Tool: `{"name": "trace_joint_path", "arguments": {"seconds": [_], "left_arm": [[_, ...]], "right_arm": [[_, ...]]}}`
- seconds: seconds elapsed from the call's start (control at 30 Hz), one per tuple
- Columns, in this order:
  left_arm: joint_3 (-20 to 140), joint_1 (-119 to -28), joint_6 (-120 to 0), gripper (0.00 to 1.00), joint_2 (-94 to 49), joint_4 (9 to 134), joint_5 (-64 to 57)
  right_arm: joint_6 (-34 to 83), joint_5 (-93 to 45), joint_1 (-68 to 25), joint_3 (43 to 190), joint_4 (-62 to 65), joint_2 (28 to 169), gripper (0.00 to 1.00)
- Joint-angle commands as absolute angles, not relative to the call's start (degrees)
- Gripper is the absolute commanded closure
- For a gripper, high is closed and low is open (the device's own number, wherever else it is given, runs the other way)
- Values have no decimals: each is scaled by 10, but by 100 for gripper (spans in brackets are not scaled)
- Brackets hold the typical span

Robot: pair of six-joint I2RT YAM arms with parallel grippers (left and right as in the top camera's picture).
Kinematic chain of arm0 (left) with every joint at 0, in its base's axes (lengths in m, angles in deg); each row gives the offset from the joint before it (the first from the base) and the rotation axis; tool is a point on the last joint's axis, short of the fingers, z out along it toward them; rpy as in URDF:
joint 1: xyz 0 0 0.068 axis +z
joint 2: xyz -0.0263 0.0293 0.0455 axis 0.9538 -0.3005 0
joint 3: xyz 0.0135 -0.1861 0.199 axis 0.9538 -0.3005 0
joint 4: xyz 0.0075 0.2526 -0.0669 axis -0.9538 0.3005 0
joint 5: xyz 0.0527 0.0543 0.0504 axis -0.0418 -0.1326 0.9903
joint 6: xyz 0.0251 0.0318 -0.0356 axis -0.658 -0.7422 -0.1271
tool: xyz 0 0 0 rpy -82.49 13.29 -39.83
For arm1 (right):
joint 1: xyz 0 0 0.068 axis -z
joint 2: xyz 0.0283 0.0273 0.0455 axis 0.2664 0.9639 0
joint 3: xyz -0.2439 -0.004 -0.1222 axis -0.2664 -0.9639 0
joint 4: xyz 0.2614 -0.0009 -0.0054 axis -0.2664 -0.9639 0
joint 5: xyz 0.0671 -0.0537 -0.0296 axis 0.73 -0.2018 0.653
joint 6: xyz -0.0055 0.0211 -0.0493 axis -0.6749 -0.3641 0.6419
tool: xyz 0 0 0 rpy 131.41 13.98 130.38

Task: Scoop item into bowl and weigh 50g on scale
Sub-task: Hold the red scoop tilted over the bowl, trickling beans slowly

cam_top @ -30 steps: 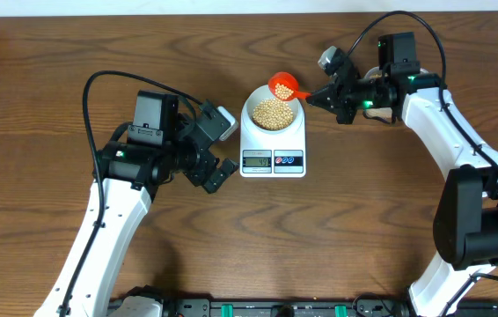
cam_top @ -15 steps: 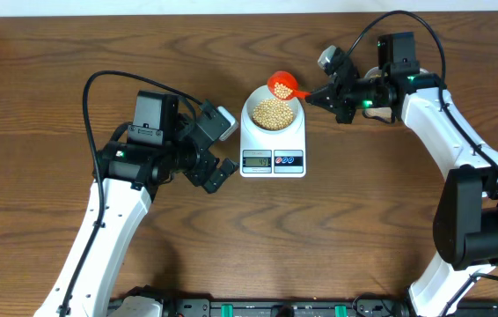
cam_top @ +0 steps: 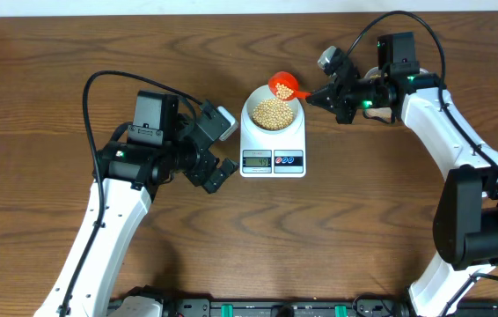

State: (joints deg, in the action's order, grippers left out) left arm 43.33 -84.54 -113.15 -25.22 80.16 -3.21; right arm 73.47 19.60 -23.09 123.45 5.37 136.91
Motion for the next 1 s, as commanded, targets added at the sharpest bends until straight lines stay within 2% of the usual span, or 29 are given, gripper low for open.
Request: {"name": "trace_joint_path", "arguments": {"seconds": [0.0, 0.17, 0.97], "left_arm": [[446, -843, -1141, 0, -255, 802, -38], [446, -843, -1141, 0, -255, 802, -38], [446, -843, -1141, 0, -255, 802, -38]], "right_arm": [[729, 239, -238, 1230, 52, 1374, 99], [729, 203, -237, 1230, 50, 1374, 99], [729, 189, -238, 1230, 51, 1374, 99]]}}
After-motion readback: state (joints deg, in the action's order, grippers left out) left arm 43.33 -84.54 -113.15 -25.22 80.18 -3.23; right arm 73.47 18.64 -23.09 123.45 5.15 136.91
